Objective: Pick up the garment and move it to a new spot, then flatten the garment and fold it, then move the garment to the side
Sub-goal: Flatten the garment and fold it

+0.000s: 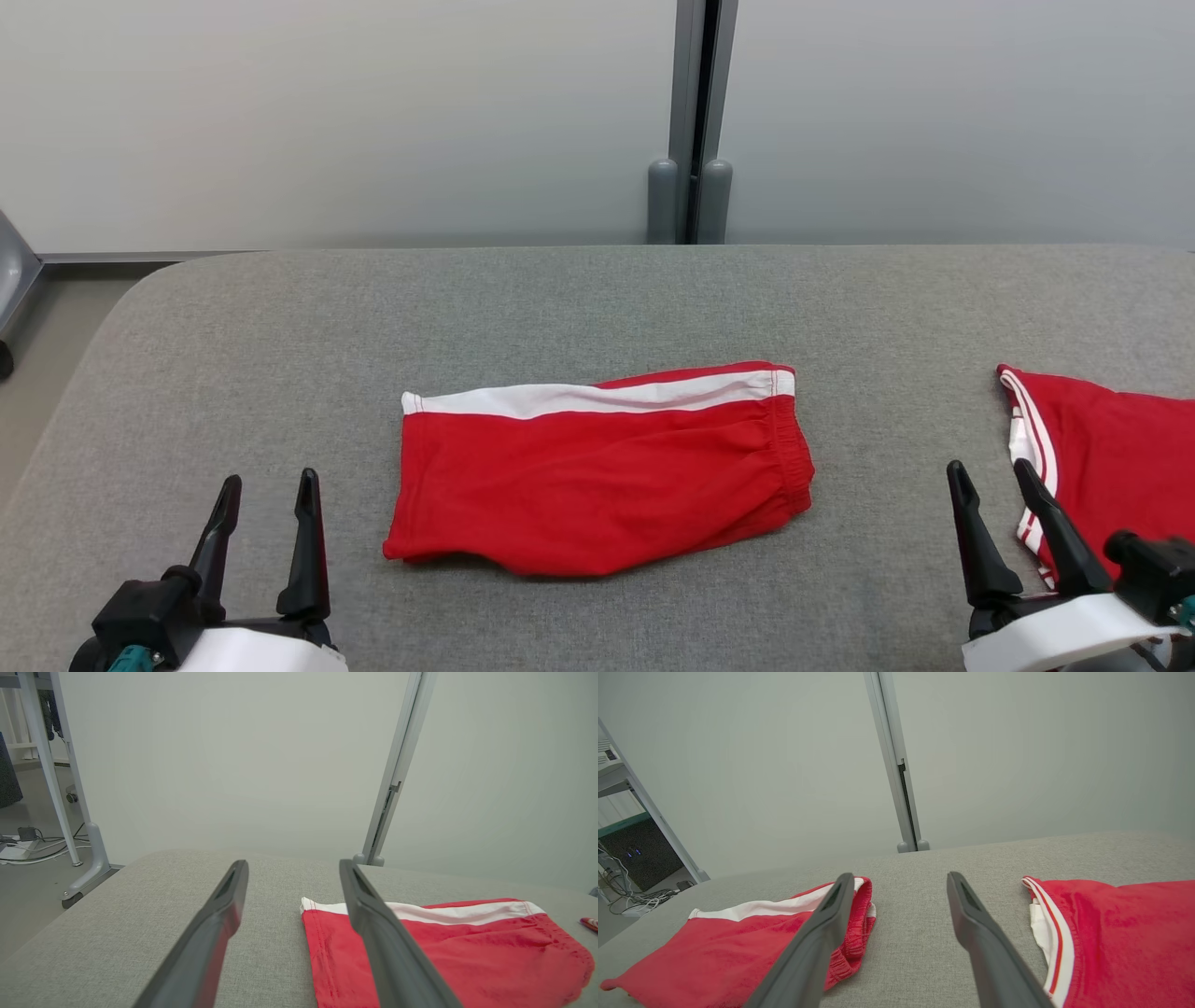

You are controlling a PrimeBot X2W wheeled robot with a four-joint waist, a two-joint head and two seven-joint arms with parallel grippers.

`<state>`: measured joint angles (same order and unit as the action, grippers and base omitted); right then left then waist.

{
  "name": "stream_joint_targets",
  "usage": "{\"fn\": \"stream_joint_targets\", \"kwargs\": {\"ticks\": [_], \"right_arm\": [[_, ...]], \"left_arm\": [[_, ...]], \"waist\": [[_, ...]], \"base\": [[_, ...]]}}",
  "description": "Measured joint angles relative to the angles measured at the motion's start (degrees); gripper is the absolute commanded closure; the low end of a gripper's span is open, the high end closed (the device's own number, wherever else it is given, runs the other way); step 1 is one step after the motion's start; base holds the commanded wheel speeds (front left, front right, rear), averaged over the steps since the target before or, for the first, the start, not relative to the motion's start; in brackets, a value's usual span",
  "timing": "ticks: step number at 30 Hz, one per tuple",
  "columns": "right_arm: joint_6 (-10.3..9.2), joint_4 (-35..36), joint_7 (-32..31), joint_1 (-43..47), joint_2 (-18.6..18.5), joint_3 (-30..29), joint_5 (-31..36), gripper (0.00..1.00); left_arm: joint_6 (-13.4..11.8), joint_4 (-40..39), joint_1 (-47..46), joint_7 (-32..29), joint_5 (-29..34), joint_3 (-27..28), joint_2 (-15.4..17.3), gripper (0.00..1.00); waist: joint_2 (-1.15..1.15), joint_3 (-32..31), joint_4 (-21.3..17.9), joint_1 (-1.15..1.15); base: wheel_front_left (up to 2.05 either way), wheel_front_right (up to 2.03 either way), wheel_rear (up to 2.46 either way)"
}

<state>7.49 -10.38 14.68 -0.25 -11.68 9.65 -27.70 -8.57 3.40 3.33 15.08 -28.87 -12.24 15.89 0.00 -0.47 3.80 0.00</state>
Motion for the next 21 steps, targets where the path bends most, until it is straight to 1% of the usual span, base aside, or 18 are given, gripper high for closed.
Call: {"fn": "stream_joint_targets", "kwargs": {"ticks": [5, 10, 15, 19, 21], "right_arm": [[0.00, -0.31, -2.07, -0.67, -1.03, 0.91, -0.09, 0.00], [0.00, -2.26, -8.04, -5.52, -1.93, 2.50, -0.26, 0.00], [0.00, -7.36, -17.14, -12.41, -2.43, 4.44, -0.75, 0.00], [0.00, -12.72, -21.49, -16.47, -1.85, 4.42, -1.82, 0.00], [0.00, -15.28, -23.28, -18.14, -1.60, 4.75, -2.69, 0.00]], "left_arm": [[3.03, 2.07, -0.05, 0.00, 2.56, 1.54, -2.38, 0.00], [5.03, 3.12, -0.77, 0.00, 4.57, 2.13, -4.41, 0.00], [6.60, 4.41, -2.13, 0.00, 6.10, 1.93, -6.25, 0.00], [8.24, 5.92, -2.78, 0.00, 7.08, 1.66, -7.23, 0.00], [8.60, 6.52, -3.00, 0.00, 7.66, 1.74, -7.31, 0.00]], "waist": [[0.00, -0.06, 0.32, 0.00], [0.00, 0.59, 1.62, 0.00], [0.00, 1.51, 4.15, 0.00], [0.00, 2.03, 6.72, 0.00], [0.00, 2.34, 7.94, 0.00]], "base": [[0.00, 0.00, 0.00], [0.00, 0.00, 0.00], [0.00, 0.00, 0.00], [0.00, 0.00, 0.00], [0.00, 0.00, 0.00]]}}
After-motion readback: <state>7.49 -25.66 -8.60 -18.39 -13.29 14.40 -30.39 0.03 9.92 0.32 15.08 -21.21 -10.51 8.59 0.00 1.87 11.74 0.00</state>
